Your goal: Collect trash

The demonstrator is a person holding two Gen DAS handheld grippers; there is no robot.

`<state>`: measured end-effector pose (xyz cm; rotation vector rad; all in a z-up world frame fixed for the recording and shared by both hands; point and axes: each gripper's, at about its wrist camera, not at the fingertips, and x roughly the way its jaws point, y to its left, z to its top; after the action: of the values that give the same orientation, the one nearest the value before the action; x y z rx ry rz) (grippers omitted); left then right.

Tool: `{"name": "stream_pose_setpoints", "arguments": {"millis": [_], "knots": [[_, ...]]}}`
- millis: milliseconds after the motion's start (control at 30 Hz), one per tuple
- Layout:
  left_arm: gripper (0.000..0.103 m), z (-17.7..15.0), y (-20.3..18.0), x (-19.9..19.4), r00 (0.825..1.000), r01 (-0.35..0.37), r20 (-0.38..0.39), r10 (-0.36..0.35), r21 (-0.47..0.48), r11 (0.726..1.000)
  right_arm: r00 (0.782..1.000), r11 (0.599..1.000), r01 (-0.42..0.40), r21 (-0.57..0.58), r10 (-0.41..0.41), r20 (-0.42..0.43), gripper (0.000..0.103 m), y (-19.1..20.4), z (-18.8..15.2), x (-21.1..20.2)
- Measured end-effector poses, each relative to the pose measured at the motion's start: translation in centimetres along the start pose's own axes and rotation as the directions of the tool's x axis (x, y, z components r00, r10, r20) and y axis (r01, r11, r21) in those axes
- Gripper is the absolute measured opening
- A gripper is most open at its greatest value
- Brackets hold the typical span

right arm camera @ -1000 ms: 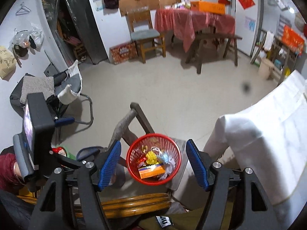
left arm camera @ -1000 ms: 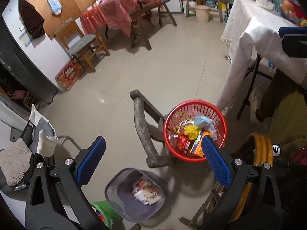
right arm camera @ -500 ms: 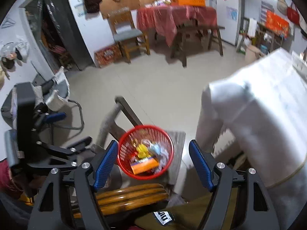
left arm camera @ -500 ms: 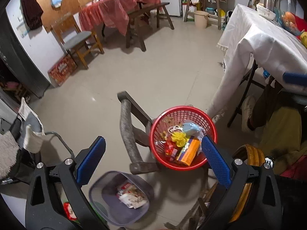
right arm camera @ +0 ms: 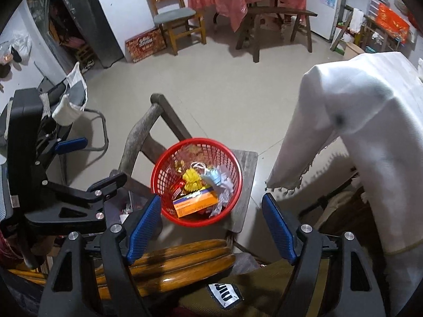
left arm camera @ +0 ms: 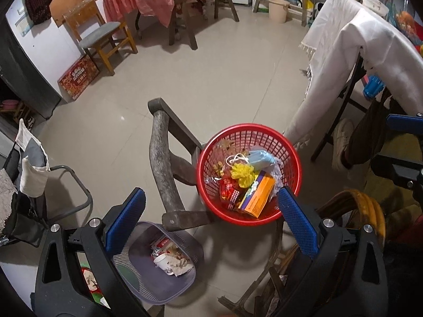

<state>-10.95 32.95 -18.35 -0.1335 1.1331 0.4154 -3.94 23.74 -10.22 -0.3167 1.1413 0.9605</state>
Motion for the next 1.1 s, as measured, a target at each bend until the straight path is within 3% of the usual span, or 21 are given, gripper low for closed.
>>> {"name": "stream_pose_setpoints", "arguments": {"millis": [400, 1100], "knots": [[0.096, -0.4, -0.8, 0.6, 1.0, -0.01, -0.008, 0.01, 0.029, 1.0, 0.998, 1.0, -0.014, -0.016, 0.013, -0.065, 0.082, 0.1, -0.3, 1.1], [0.096, -0.4, -0.9, 0.1, 1.0, -0.023, 0.012, 0.022, 0.039, 0.999, 0.999, 0.999, -0.01, -0.046, 0.007, -0.052, 0.082, 0.7, 0.1, 0.7]]}}
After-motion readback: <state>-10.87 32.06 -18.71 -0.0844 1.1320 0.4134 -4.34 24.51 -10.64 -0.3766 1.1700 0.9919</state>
